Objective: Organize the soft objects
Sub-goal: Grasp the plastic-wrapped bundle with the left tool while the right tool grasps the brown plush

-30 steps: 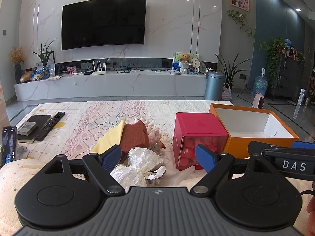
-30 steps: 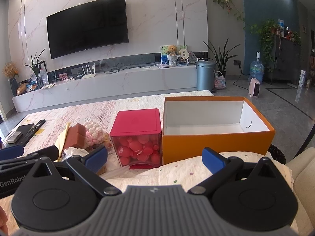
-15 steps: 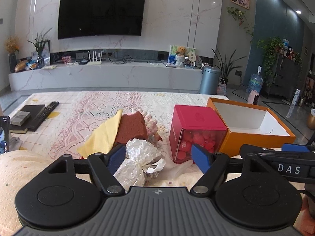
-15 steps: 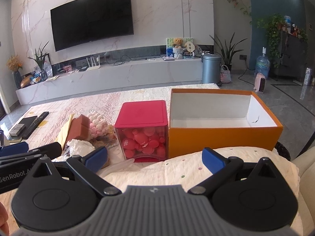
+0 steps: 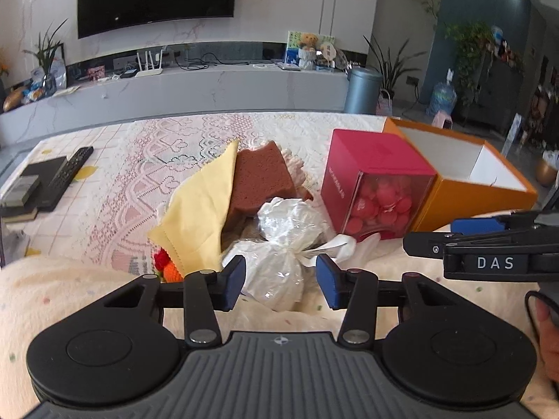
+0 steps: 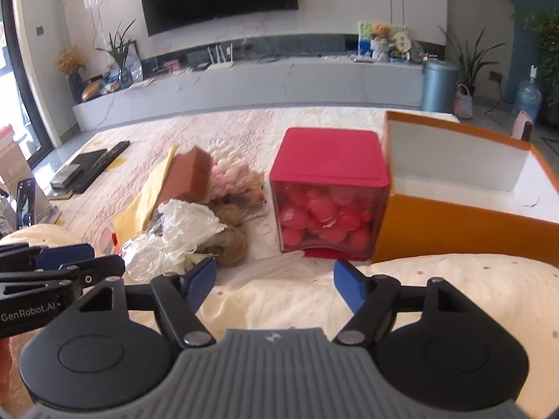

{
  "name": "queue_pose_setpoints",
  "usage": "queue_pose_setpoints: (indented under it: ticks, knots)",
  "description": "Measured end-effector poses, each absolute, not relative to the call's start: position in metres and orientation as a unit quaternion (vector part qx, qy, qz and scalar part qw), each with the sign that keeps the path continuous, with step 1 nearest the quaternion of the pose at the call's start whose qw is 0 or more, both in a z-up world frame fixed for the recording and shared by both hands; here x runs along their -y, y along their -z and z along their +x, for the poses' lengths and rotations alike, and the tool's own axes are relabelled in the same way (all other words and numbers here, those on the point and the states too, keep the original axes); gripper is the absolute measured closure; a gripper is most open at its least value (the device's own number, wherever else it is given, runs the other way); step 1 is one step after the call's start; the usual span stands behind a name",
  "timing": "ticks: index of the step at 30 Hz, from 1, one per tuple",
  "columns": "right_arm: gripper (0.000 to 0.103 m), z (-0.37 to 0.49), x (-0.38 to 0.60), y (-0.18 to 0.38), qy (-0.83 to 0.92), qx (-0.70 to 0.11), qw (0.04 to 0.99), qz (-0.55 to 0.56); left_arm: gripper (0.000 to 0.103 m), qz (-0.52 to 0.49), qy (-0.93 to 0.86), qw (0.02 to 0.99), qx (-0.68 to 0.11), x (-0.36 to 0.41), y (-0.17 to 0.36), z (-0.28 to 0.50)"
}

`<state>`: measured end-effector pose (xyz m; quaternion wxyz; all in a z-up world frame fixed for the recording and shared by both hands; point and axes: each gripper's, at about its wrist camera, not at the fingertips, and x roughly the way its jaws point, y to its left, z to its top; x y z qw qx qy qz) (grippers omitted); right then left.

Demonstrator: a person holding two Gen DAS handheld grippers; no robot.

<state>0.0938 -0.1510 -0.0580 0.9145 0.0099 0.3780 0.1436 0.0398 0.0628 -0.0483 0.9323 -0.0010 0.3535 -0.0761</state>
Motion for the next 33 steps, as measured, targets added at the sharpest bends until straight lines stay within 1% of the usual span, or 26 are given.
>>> queue_pose_setpoints:
  ticks: [1,2,3,5,7,8,12,15,20,21,22,23,24,25,26,27,30,33]
  knots:
    - [0.042,0.098,0.148,0.061,-0.148,-0.383,0.912,0.006,0.039,0.006,0.079,0.931,-0.355,-0.062,0.049,0.044]
    - [0.048,0.103,0.144,0.065,-0.153,-0.388,0.909,0.004,0.036,0.012,0.081,0.931,-0.355,-0.061,0.051,0.048]
    - [0.049,0.108,0.142,0.068,-0.156,-0.393,0.906,0.003,0.034,0.018,0.089,0.931,-0.355,-0.061,0.053,0.054]
    - [0.051,0.116,0.137,0.074,-0.158,-0.4,0.903,-0.002,0.033,0.033,0.1,0.929,-0.355,-0.059,0.056,0.063]
    - [0.051,0.125,0.132,0.08,-0.16,-0.406,0.9,-0.007,0.025,0.059,0.108,0.927,-0.355,-0.055,0.062,0.072]
    - [0.051,0.13,0.131,0.083,-0.161,-0.409,0.898,-0.009,0.024,0.074,0.114,0.923,-0.359,-0.054,0.065,0.076]
    - [0.051,0.146,0.126,0.092,-0.163,-0.418,0.893,-0.016,0.024,0.108,0.126,0.909,-0.383,-0.047,0.079,0.094]
    - [0.051,0.157,0.124,0.101,-0.166,-0.429,0.888,-0.015,0.02,0.139,0.125,0.903,-0.387,-0.039,0.088,0.101]
    - [0.051,0.165,0.12,0.109,-0.174,-0.443,0.879,-0.008,0.02,0.196,0.11,0.893,-0.391,-0.022,0.104,0.108]
    - [0.051,0.167,0.119,0.11,-0.176,-0.444,0.879,-0.008,0.022,0.208,0.105,0.889,-0.393,-0.02,0.108,0.11]
    - [0.051,0.168,0.119,0.111,-0.176,-0.444,0.878,-0.008,0.027,0.212,0.102,0.888,-0.395,-0.019,0.109,0.111]
    - [0.051,0.168,0.119,0.111,-0.176,-0.444,0.878,-0.008,0.029,0.211,0.101,0.889,-0.394,-0.019,0.11,0.111]
    - [0.051,0.169,0.118,0.111,-0.176,-0.445,0.878,-0.009,0.036,0.209,0.097,0.891,-0.39,-0.02,0.109,0.11]
    - [0.051,0.169,0.118,0.111,-0.177,-0.445,0.878,-0.008,0.039,0.204,0.096,0.893,-0.39,-0.022,0.108,0.11]
    - [0.051,0.168,0.118,0.111,-0.177,-0.444,0.878,-0.008,0.044,0.196,0.098,0.895,-0.388,-0.025,0.106,0.109]
    - [0.051,0.168,0.118,0.11,-0.178,-0.443,0.879,-0.009,0.054,0.183,0.1,0.898,-0.387,-0.027,0.103,0.109]
    - [0.051,0.166,0.118,0.107,-0.185,-0.435,0.881,-0.005,0.057,0.141,0.087,0.911,-0.378,-0.038,0.093,0.103]
    - [0.051,0.165,0.118,0.103,-0.19,-0.429,0.883,-0.003,0.059,0.072,0.069,0.925,-0.368,-0.058,0.078,0.095]
